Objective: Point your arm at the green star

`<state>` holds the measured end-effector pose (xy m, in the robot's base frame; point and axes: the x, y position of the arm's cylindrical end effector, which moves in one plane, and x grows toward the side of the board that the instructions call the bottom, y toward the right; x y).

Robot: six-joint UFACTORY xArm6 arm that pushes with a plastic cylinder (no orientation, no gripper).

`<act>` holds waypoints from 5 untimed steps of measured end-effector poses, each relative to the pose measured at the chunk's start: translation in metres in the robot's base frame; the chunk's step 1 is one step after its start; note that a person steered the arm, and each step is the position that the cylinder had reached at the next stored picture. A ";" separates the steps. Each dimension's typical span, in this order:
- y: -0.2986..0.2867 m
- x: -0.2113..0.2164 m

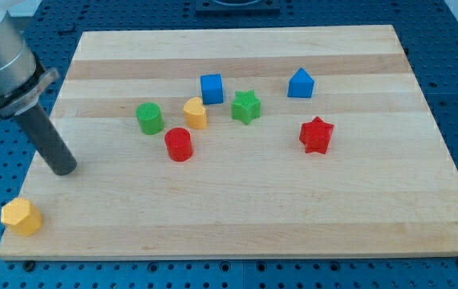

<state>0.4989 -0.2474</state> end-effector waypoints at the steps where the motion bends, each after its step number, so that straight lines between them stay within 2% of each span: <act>1: 0.000 0.000; 3: 0.001 -0.135; 4: 0.027 -0.196; 5: 0.078 -0.242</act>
<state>0.2568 -0.1697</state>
